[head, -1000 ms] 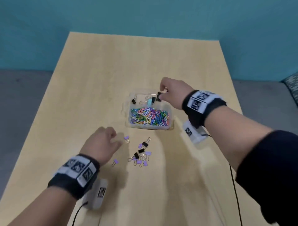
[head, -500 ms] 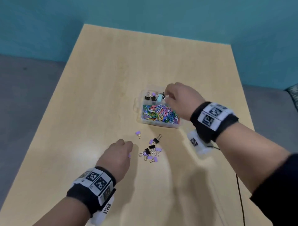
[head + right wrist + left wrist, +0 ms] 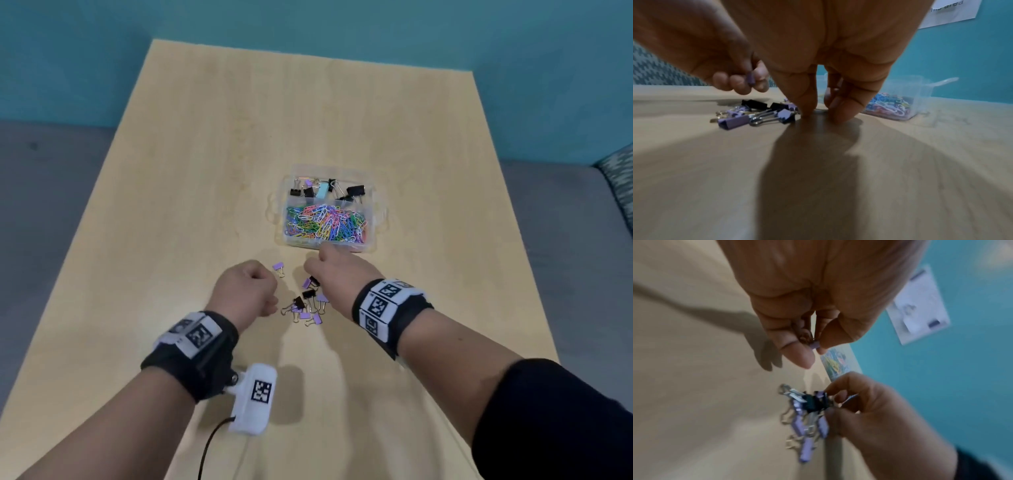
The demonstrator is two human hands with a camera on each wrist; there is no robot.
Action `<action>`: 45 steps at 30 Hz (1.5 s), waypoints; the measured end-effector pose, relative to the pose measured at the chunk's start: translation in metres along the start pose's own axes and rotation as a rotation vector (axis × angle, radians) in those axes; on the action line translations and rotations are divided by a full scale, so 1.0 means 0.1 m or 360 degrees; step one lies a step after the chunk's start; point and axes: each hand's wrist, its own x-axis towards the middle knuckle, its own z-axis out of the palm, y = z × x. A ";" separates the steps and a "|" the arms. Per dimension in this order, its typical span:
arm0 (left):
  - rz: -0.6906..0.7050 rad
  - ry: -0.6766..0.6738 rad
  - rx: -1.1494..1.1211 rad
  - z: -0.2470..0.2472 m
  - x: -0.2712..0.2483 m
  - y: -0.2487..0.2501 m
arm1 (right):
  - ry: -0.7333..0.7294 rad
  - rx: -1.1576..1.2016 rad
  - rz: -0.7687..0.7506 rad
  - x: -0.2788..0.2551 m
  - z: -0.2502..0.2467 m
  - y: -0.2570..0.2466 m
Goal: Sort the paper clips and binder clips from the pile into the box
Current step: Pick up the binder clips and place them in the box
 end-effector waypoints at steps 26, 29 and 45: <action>0.0558 0.0154 0.1727 0.27 0.40 0.21 | 0.0333 0.1820 0.0906 -0.46 0.03 0.13; 0.0518 0.0100 0.1758 0.27 0.37 0.22 | 0.0120 0.1027 0.0636 -0.47 0.17 0.03; 0.0100 -0.0046 0.0124 0.06 0.14 0.10 | -0.0135 0.0522 0.0589 -0.26 0.18 -0.17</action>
